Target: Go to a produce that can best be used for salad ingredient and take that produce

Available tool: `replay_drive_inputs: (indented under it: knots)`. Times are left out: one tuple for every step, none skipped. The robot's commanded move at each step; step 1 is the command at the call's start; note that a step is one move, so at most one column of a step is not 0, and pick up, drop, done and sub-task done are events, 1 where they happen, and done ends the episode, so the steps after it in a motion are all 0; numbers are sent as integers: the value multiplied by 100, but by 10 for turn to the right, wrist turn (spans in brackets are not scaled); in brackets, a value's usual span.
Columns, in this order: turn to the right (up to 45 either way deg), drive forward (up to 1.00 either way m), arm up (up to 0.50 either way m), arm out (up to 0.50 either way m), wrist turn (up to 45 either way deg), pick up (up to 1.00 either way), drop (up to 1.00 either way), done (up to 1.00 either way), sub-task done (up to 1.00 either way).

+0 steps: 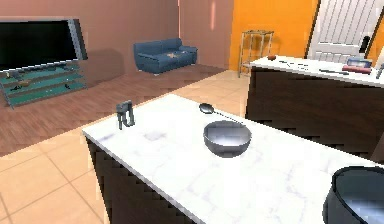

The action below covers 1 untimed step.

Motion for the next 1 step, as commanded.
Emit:
replay_drive_inputs:
  knots:
    - [0,0,0,0,0,0,0,100,0]
